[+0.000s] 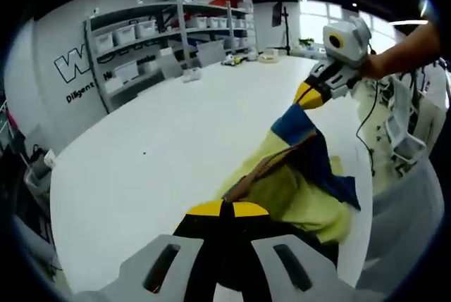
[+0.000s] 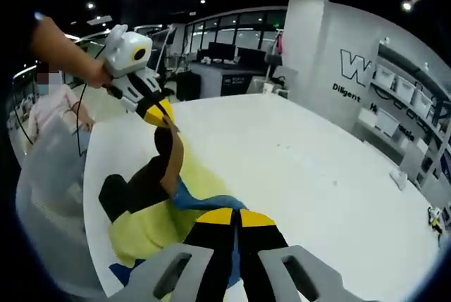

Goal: Fold the garment on the visible template until the final outline fits inside the template.

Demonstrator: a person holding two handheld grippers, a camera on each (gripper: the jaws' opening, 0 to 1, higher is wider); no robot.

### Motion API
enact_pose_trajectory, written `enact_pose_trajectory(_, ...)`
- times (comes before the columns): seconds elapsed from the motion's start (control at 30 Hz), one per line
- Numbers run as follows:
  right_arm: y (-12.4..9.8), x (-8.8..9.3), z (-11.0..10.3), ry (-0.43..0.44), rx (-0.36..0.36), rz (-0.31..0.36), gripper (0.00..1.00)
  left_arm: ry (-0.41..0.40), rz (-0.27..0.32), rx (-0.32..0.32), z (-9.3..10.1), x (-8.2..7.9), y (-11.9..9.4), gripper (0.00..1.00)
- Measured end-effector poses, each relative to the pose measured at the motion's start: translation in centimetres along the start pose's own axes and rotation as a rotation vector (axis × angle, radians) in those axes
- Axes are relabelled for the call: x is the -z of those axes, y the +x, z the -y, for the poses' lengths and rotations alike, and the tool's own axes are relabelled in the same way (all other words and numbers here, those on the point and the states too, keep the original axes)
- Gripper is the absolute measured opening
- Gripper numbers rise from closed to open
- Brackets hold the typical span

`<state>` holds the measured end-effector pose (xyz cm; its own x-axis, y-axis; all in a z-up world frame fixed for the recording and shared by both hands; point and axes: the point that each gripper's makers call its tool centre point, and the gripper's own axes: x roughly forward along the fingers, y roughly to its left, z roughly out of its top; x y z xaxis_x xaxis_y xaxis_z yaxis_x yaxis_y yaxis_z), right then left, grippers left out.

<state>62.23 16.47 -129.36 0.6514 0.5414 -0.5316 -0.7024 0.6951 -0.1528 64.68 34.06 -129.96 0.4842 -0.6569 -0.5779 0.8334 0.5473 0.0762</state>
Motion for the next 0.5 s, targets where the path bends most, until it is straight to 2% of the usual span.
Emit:
enact_pose_trajectory(0.27,0.3,-1.1,2.1,0.029,0.033,0.017,0.0,-0.002,0.006,-0.027,-1.0,-1.4,-0.1,0.01)
enact_pose_trajectory(0.5,1.3,-1.6,4.0,0.056,0.054,0.021,0.0,-0.009,0.02,-0.051,-2.5,-2.6,0.8,0.01)
